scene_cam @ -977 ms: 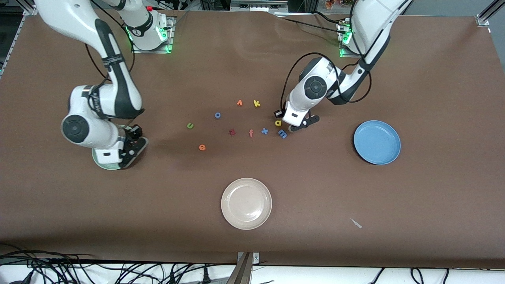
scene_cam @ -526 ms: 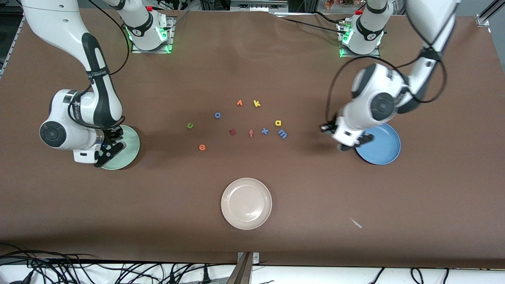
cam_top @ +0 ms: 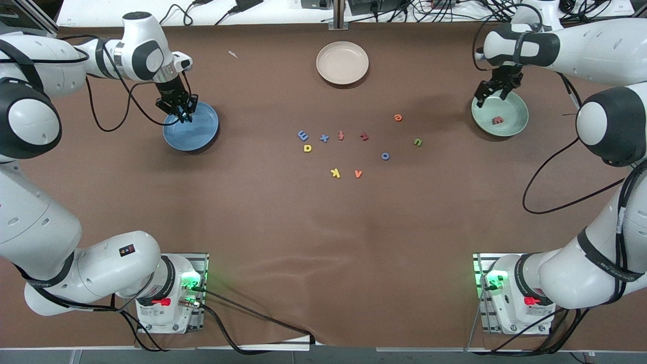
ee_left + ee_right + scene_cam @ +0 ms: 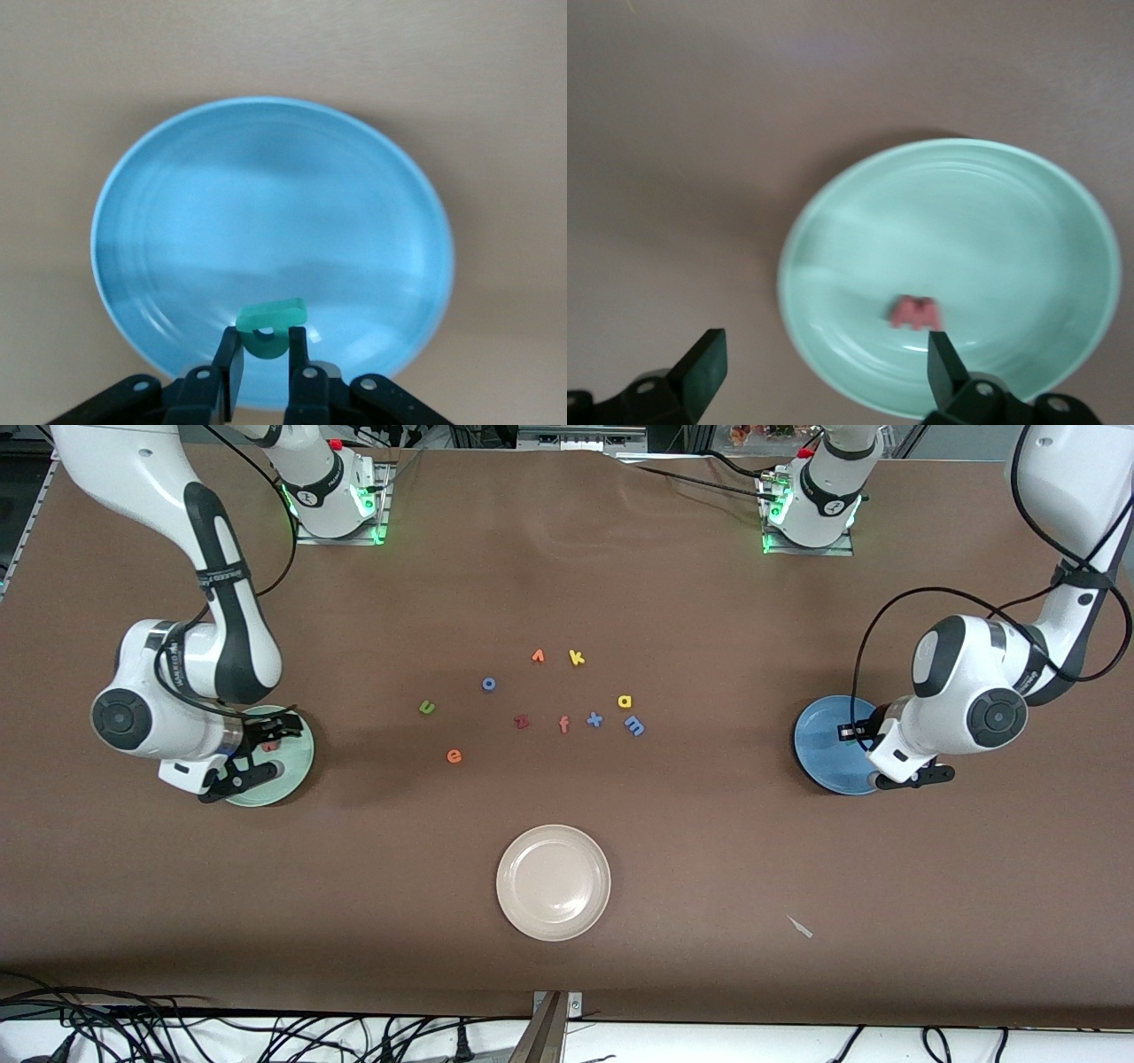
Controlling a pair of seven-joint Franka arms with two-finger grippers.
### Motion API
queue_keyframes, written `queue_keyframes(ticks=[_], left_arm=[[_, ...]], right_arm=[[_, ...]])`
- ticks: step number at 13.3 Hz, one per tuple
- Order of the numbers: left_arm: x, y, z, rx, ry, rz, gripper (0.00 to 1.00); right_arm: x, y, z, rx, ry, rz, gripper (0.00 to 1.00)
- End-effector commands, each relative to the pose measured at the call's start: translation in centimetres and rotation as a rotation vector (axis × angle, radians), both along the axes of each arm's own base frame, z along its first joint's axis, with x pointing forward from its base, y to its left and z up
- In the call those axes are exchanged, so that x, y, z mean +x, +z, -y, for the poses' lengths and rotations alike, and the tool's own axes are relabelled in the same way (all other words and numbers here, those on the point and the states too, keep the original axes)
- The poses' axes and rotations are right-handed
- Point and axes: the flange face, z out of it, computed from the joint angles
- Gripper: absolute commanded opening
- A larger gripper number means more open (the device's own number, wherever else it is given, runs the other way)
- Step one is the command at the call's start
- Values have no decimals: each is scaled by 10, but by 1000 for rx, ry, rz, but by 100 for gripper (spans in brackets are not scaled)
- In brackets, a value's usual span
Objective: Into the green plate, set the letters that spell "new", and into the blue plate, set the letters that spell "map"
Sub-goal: 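Place M and d on the green and blue plates with both grippers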
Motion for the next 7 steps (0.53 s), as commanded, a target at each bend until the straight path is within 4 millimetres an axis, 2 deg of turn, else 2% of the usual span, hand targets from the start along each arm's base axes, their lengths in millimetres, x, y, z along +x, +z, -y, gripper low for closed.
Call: queue_keyframes(ticks=[1, 3, 4, 5, 6, 7], left_arm=[[1, -31, -8, -6, -44, -1, 16], [1, -32, -6, -7, -45, -2, 19], [1, -32, -5, -8, -45, -2, 32], [2, -30, -5, -11, -37, 1, 75], [4, -26, -4, -10, -30, 7, 100], [10, -16, 1, -8, -33, 22, 100]], right_arm=[[-12, 11, -47, -16, -233, 14, 100], [-16, 10, -84, -37, -396, 28, 100], [-20, 8, -102, -45, -459, 27, 100], [-28, 7, -117, -51, -530, 33, 100], [-41, 6, -140, -42, -576, 59, 100], [-52, 3, -155, -32, -623, 81, 100]])
